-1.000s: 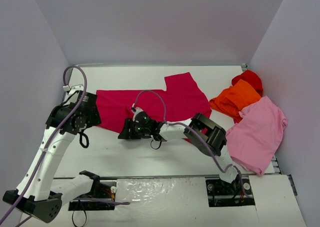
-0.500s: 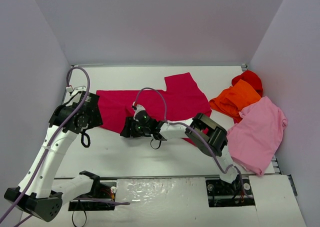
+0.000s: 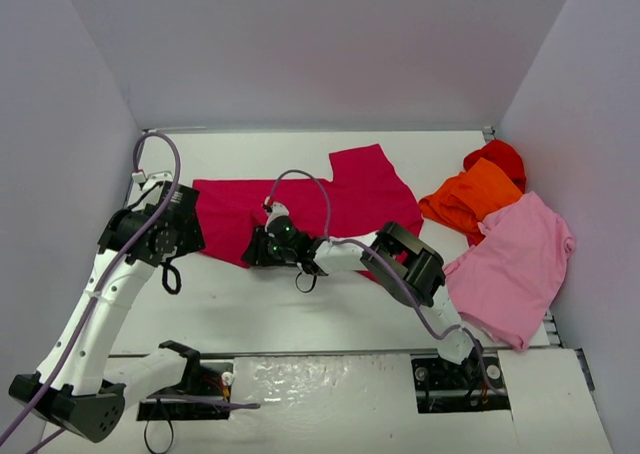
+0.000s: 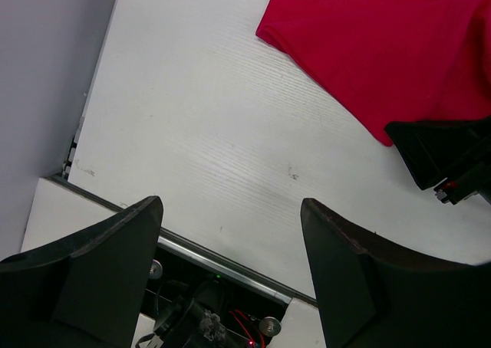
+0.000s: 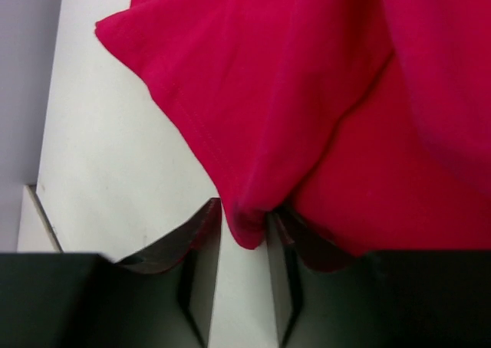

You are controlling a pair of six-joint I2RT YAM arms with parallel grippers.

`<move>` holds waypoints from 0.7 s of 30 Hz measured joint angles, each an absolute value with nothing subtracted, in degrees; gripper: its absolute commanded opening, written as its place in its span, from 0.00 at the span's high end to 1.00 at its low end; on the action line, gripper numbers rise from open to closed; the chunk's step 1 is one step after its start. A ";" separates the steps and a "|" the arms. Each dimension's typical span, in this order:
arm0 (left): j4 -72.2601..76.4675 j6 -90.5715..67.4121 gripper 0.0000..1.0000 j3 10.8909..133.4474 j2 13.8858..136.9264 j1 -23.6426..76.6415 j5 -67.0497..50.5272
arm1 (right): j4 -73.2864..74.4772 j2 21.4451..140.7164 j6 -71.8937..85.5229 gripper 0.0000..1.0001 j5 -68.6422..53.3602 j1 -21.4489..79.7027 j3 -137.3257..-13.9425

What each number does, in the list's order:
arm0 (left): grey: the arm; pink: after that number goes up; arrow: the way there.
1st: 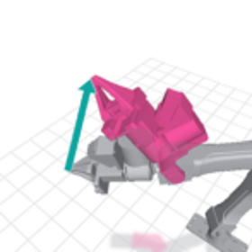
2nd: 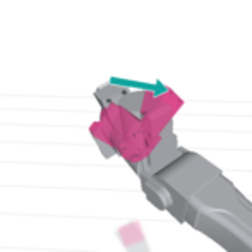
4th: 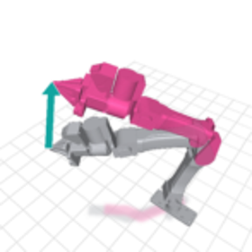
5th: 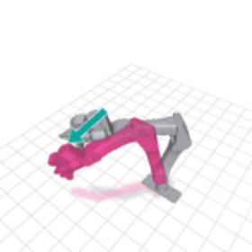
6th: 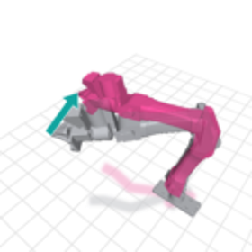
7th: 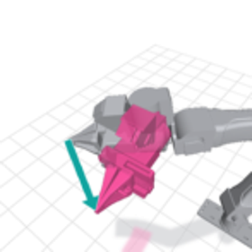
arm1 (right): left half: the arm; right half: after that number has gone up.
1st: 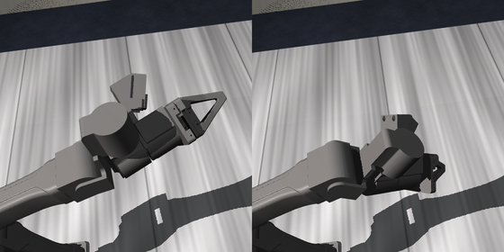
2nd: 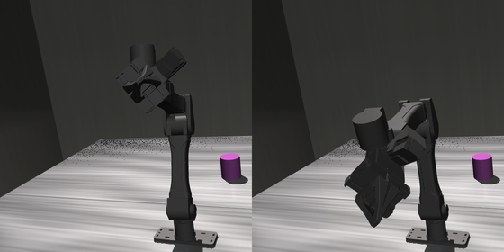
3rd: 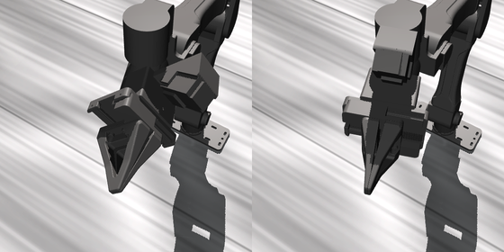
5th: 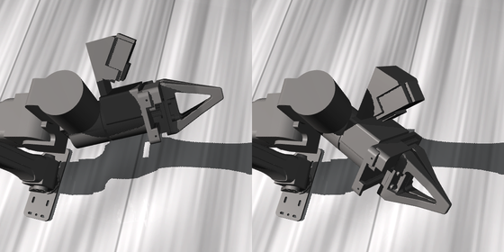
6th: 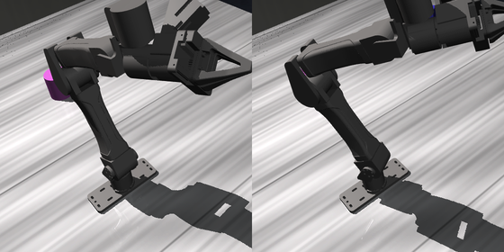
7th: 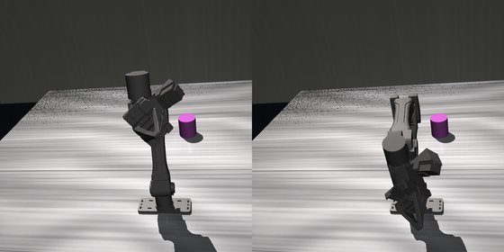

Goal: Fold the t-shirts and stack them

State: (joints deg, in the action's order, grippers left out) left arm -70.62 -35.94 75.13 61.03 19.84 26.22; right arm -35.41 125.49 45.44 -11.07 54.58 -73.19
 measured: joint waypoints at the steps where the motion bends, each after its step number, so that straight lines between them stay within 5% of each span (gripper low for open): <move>1: -70.64 -35.92 0.30 75.13 61.01 19.84 26.37 | -35.01 125.49 45.41 0.88 -10.67 54.47 -73.24; 3: -70.67 -35.92 0.30 75.13 61.03 19.84 26.59 | -34.27 125.49 45.51 1.00 -10.08 54.40 -73.25; 21: -70.52 -35.94 0.33 72.71 59.42 19.84 26.55 | -25.93 124.90 37.53 1.00 -19.40 54.35 -91.48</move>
